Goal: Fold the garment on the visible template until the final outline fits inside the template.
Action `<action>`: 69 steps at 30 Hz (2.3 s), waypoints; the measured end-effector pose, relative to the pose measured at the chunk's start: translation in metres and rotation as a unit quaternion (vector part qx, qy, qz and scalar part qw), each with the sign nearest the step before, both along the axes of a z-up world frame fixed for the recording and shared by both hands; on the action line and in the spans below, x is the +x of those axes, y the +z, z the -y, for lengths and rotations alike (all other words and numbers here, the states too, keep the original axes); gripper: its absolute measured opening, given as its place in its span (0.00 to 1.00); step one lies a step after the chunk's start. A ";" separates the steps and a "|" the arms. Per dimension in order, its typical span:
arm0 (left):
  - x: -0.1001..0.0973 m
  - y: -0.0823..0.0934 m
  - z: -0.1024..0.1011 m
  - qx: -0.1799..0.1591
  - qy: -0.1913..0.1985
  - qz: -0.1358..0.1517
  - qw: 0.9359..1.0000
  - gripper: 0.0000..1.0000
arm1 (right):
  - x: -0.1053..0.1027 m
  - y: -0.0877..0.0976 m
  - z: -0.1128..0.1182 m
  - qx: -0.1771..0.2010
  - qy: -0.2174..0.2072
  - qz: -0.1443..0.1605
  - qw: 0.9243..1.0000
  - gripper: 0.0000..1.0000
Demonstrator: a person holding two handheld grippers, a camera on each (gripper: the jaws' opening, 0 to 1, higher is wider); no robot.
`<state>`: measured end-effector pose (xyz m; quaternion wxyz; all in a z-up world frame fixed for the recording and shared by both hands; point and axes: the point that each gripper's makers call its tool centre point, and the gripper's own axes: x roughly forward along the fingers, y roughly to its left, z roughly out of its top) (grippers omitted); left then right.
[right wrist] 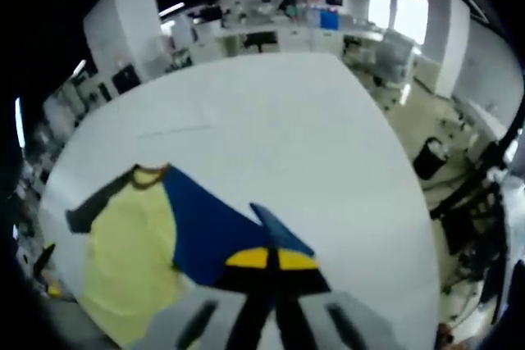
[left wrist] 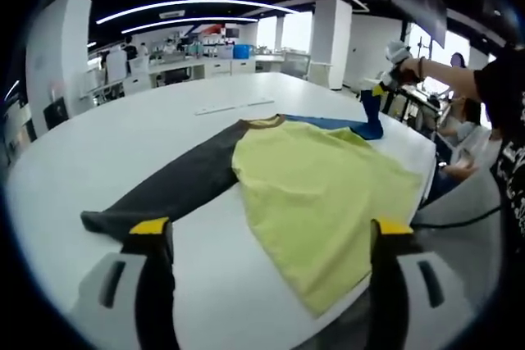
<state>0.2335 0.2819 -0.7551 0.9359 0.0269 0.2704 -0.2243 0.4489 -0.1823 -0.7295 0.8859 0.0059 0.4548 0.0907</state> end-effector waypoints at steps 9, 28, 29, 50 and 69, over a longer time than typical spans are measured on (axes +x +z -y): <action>0.001 -0.001 0.005 -0.003 -0.005 -0.001 1.000 0.97 | 0.012 0.008 -0.033 0.011 0.025 0.003 1.000 0.00; 0.004 -0.003 0.003 -0.007 -0.020 0.001 1.000 0.97 | 0.038 0.019 -0.101 0.031 0.074 0.013 0.997 0.00; 0.004 -0.003 0.003 -0.007 -0.020 0.001 1.000 0.97 | 0.039 0.020 -0.105 0.032 0.078 0.014 0.996 0.00; 0.004 0.002 0.006 -0.009 -0.011 0.003 1.000 0.96 | 0.059 0.030 -0.191 0.050 0.147 0.019 0.988 0.00; 0.002 0.004 0.005 -0.009 -0.007 0.005 1.000 0.96 | 0.063 0.043 -0.243 0.047 0.194 0.022 0.980 0.00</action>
